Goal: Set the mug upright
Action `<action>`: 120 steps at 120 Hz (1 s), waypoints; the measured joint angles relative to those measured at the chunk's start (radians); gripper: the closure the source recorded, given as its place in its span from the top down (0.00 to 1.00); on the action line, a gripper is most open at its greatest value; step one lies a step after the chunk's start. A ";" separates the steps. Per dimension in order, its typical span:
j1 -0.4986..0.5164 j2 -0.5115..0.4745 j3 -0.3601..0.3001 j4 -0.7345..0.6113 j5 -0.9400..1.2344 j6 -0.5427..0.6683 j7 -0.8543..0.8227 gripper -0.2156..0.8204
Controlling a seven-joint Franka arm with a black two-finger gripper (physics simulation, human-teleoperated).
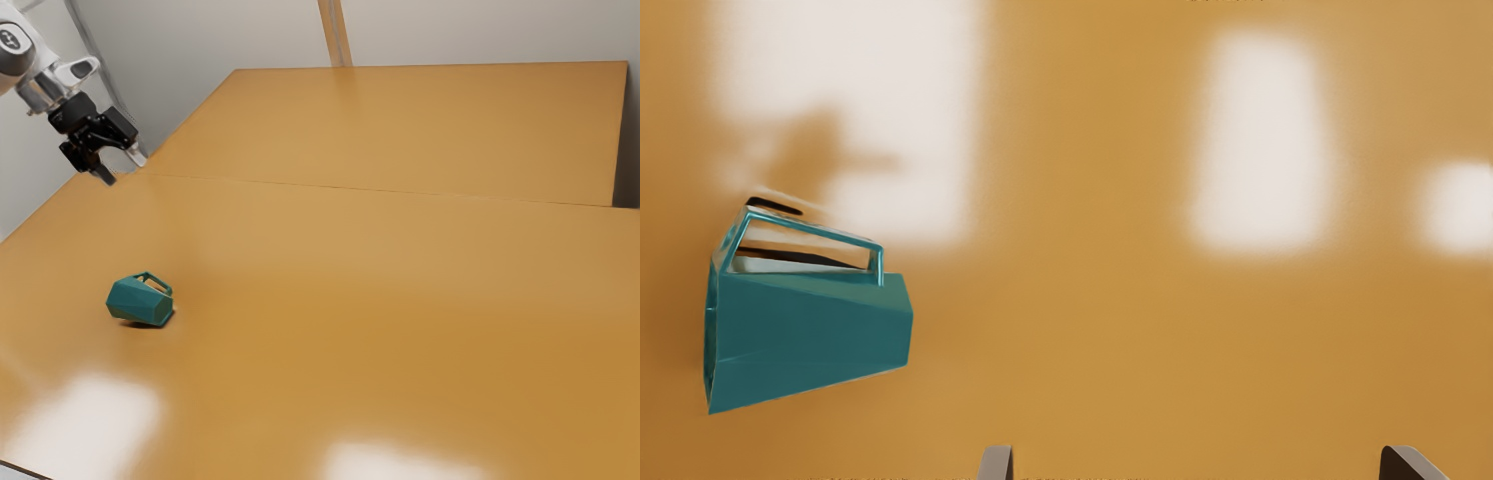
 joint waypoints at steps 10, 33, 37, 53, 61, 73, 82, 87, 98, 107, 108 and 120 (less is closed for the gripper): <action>0.106 0.053 0.000 0.005 -0.051 -0.025 0.057 0.79; 0.266 0.191 -0.001 0.108 -0.138 -0.093 0.180 0.79; 0.289 0.211 -0.001 0.117 -0.148 -0.101 0.201 0.79; 0.375 0.294 -0.001 0.127 -0.185 -0.129 0.283 0.79; 0.405 0.346 -0.001 0.129 -0.194 -0.138 0.320 0.79; 0.428 0.392 -0.001 0.129 -0.202 -0.146 0.372 0.79; 0.441 0.422 -0.002 0.129 -0.214 -0.150 0.407 0.79; 0.448 0.443 -0.002 0.130 -0.226 -0.150 0.426 0.79; 0.455 0.483 -0.002 0.130 -0.277 -0.150 0.464 0.79; 0.451 0.504 -0.008 0.130 -0.323 -0.147 0.492 0.79; 0.450 0.506 -0.009 0.130 -0.326 -0.146 0.495 0.79; 0.442 0.514 -0.019 0.126 -0.360 -0.138 0.525 0.79</action>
